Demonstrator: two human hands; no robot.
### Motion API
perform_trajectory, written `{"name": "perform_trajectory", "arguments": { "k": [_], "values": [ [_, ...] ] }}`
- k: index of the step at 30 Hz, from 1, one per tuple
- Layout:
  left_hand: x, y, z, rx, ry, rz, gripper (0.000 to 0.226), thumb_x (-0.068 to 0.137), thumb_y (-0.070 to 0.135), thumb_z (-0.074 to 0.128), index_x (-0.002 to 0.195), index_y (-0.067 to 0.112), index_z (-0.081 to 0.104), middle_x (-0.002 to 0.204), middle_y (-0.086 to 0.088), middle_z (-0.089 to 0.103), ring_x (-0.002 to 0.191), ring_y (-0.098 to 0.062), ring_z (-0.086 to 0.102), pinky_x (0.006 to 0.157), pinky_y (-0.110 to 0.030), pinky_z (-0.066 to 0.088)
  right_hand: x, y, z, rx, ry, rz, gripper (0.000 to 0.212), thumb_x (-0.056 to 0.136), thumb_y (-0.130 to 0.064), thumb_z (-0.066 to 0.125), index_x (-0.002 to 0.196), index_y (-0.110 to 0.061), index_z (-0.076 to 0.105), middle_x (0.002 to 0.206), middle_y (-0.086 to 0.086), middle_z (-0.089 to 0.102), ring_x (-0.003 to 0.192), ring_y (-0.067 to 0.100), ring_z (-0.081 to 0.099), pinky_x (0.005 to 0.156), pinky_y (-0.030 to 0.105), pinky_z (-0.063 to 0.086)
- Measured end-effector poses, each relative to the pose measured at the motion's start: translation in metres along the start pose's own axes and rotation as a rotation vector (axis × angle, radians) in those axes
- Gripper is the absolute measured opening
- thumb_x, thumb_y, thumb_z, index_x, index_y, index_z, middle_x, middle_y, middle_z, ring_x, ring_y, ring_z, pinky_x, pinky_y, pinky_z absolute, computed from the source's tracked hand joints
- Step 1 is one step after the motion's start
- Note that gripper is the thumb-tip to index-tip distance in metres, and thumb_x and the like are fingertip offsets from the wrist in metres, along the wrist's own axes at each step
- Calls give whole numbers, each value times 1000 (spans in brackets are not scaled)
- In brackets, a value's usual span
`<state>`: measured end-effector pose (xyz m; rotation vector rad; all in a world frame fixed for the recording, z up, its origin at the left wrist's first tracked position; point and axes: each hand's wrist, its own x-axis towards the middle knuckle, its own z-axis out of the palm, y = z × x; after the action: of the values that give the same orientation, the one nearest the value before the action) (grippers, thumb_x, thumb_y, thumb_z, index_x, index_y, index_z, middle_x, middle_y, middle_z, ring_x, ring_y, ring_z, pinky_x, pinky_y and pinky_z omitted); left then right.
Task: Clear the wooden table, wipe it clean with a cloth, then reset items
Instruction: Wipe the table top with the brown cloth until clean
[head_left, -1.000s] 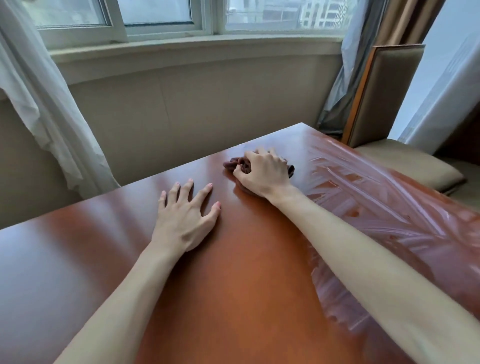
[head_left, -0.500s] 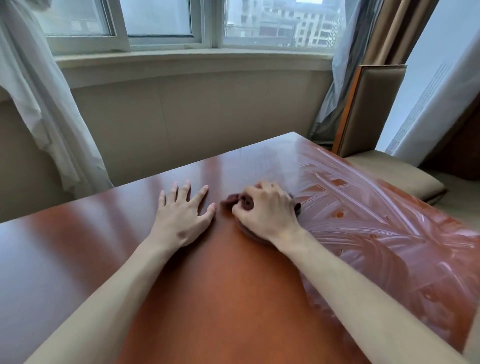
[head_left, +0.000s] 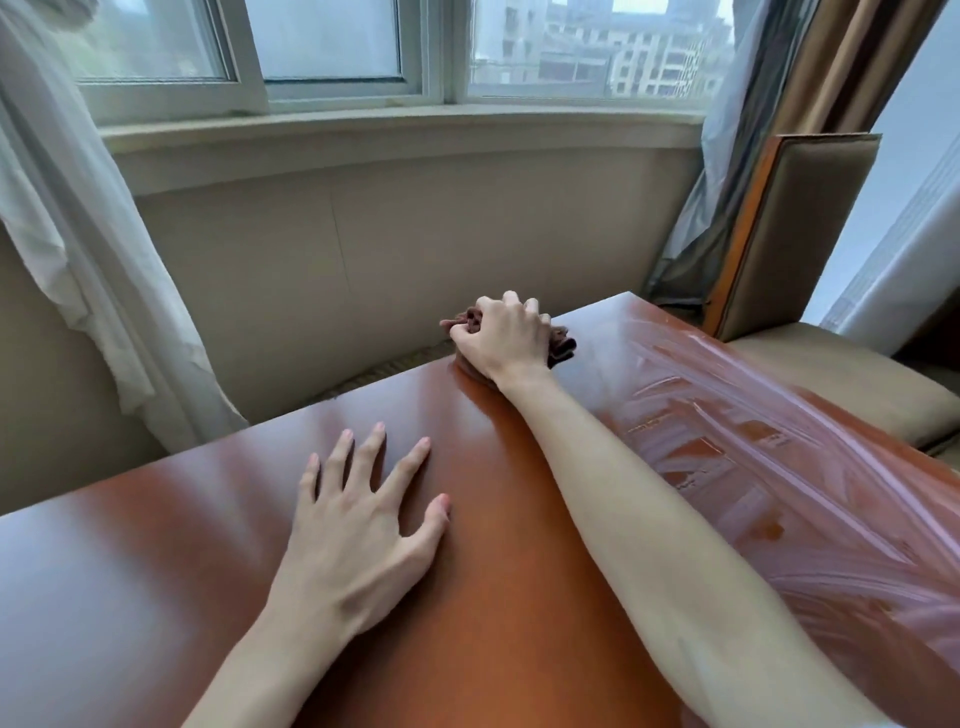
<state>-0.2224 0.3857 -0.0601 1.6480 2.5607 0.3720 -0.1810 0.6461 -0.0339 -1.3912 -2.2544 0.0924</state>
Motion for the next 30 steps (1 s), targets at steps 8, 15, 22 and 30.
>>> {"name": "perform_trajectory", "arguments": {
  "k": [8,15,22,30],
  "values": [
    [-12,-37,-43,-436,103,-4,47,88,42,60,133,30,62,150,5,47,140,-13,40,114,-31,32,-85,-8,-39,197,-196,-356,30,79,-56,60,93,-31,69,93,-10,57,101,22,59,76,33,39],
    [-64,-100,-62,-157,123,-150,54,95,55,53,146,38,48,157,3,38,147,-18,28,116,-39,29,-116,-128,-6,186,-72,-223,29,80,-51,62,93,-26,72,98,3,61,99,33,57,87,41,46],
    [-92,-117,-48,-129,41,-173,58,97,62,41,152,44,35,165,0,22,154,-20,8,124,-34,10,-81,-93,-11,212,-144,-306,28,80,-53,61,94,-31,70,95,-7,60,105,26,59,82,37,46],
    [-87,-82,-43,-336,127,-122,54,101,52,43,153,37,38,164,3,27,153,-13,11,123,-33,14,-177,-77,-39,214,-89,-420,30,79,-54,56,92,-30,71,92,-9,61,93,23,58,77,33,47]
  ]
}}
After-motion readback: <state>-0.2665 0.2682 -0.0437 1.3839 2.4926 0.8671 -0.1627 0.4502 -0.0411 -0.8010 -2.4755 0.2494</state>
